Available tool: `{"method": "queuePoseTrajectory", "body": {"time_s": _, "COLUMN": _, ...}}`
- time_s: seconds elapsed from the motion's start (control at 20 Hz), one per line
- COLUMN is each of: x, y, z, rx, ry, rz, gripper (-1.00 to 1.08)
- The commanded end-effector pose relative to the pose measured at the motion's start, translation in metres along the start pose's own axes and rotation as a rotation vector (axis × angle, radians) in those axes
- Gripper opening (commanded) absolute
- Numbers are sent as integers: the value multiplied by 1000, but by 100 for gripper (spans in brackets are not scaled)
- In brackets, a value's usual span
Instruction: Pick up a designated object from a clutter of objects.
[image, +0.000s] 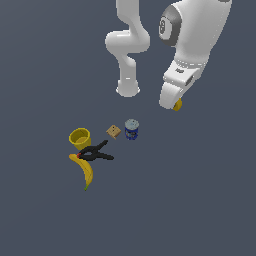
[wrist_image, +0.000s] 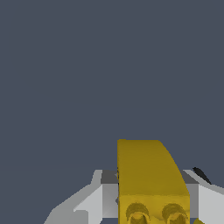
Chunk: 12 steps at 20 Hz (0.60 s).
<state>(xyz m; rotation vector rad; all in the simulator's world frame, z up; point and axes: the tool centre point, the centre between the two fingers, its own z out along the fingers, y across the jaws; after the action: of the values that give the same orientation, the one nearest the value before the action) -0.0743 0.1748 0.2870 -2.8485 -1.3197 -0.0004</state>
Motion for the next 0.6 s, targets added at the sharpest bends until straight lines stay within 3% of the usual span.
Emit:
{"method": "queuePoseTrajectory", "body": {"time_s": 0.0, "x": 2, "y": -2, "z": -25, "rx": 0, "ry": 0, "rz": 0, "gripper": -100}}
{"method": "queuePoseTrajectory", "body": {"time_s": 0.55, "x": 13, "y": -5, "z": -113, "rx": -1, "ry": -1, "rz": 2, "gripper": -100}}
